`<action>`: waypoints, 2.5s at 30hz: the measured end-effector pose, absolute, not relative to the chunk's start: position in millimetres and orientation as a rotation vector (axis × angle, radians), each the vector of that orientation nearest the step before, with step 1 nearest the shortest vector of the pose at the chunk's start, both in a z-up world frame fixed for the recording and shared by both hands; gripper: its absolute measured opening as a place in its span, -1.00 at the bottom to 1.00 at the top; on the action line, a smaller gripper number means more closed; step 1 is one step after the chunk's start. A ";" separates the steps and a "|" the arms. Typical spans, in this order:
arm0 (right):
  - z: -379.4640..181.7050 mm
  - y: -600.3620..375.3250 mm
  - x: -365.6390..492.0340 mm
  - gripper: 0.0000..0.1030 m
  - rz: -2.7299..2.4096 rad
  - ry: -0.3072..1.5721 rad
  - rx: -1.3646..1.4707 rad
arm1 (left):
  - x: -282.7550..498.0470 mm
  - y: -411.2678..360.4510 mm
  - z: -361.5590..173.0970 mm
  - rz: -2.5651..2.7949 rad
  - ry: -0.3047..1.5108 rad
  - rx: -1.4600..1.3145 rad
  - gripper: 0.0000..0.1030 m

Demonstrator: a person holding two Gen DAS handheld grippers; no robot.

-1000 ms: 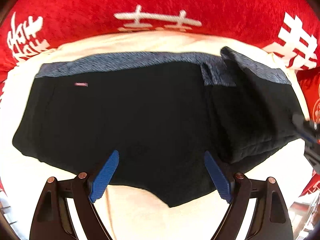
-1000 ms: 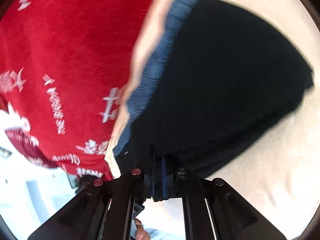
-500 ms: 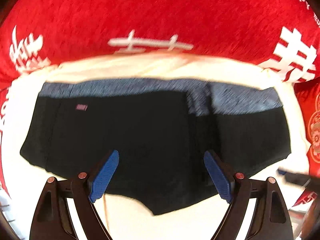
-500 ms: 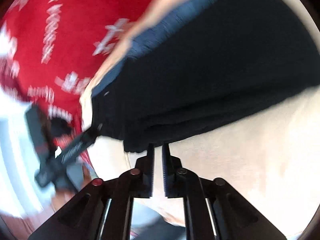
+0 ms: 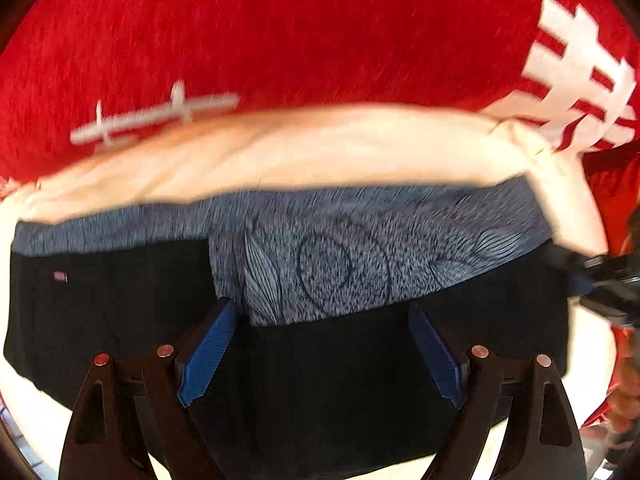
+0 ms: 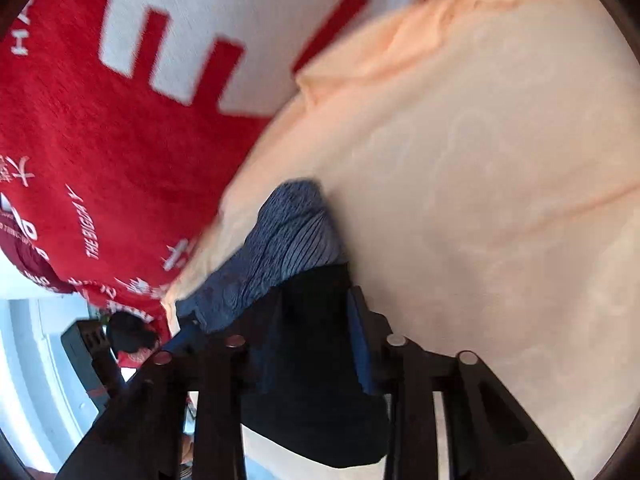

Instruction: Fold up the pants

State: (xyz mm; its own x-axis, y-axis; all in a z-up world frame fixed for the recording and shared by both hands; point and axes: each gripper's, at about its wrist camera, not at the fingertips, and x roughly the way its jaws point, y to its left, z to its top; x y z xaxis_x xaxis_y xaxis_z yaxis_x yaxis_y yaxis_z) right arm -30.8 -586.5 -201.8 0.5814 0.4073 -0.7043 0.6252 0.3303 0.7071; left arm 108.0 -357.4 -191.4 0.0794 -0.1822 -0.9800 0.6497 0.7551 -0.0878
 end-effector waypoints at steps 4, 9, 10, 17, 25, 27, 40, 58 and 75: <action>-168.5 -570.6 -23.8 -0.45 -0.101 1.023 1.186 | 103.6 -337.9 -205.1 -0.615 1.389 0.404 0.88; -170.7 -556.9 -11.0 -0.38 -0.296 1.215 0.886 | 99.5 -331.7 -210.4 -0.637 1.385 0.403 0.95; -174.6 -555.6 -9.6 -0.23 -0.334 1.238 0.873 | 99.3 -331.2 -210.5 -0.650 1.384 0.408 0.96; -141.5 -530.0 -11.8 0.03 -0.372 1.291 0.755 | 115.4 -307.4 -189.6 -0.658 1.386 0.354 0.95; -127.8 -505.6 -46.6 0.26 -0.421 1.303 0.808 | 120.6 -251.2 -160.3 -0.701 1.363 0.315 0.95; -127.5 -498.6 -45.2 0.33 -0.439 1.300 0.828 | 123.0 -234.2 -151.1 -0.720 1.354 0.311 0.95; -112.9 -441.9 -44.8 0.52 -0.496 1.327 0.854 | 130.1 -157.9 -149.7 -0.601 1.428 0.273 0.95; -106.3 -350.7 44.8 0.53 -0.378 1.410 0.731 | 167.3 -52.2 -142.6 -0.417 1.435 0.205 0.95; -121.7 -283.2 90.5 0.53 -0.218 1.529 0.615 | 170.1 -13.4 -160.4 -0.316 1.491 0.109 0.95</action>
State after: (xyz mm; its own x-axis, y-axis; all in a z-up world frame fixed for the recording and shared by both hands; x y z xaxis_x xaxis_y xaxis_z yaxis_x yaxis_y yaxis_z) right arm 90.5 -283.2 -121.7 0.0577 0.2412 -0.9688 0.5019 0.8318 0.2370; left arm 170.1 -13.4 -160.4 0.0476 -0.1400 -0.9890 0.2728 0.9543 -0.1220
